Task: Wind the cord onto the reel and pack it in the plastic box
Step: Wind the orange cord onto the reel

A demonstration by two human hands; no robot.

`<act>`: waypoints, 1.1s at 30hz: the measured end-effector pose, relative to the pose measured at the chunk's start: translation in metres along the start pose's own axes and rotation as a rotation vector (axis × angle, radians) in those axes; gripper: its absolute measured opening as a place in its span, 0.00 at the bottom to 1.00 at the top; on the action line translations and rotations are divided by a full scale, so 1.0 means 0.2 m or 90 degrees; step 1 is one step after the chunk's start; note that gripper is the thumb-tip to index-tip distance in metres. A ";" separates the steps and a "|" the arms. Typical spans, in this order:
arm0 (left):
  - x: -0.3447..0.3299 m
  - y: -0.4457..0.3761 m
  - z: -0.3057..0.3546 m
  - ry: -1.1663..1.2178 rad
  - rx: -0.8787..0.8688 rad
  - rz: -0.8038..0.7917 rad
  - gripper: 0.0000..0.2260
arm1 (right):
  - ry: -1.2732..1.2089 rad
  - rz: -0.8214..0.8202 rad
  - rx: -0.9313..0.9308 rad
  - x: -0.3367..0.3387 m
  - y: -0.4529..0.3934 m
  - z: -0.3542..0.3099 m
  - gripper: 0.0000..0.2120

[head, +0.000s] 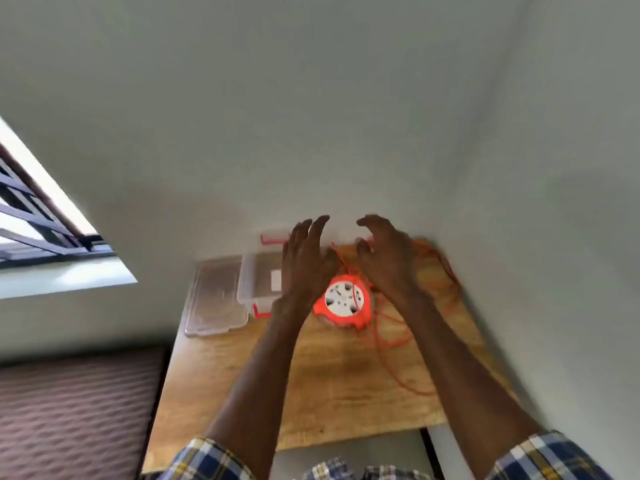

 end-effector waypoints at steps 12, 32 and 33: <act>-0.64 0.42 -0.53 0.079 0.480 -0.090 0.27 | -0.158 -0.188 -0.361 -0.57 0.42 0.70 0.11; -0.56 0.12 -0.30 0.267 0.414 0.310 0.16 | -0.271 -0.357 -0.461 -0.77 0.14 1.06 0.14; -0.51 0.07 -0.28 0.291 0.388 0.312 0.16 | -0.206 -0.285 -0.424 -0.68 0.06 1.05 0.13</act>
Point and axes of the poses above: each hand's wrist, its own y-axis away from the middle knuckle, its own x-axis out of the back of the hand, z = x × y, the point moved 9 cm from there along -y, towards the middle knuckle, and after that the axes turned 4 degrees about y, right-handed, at the moved point
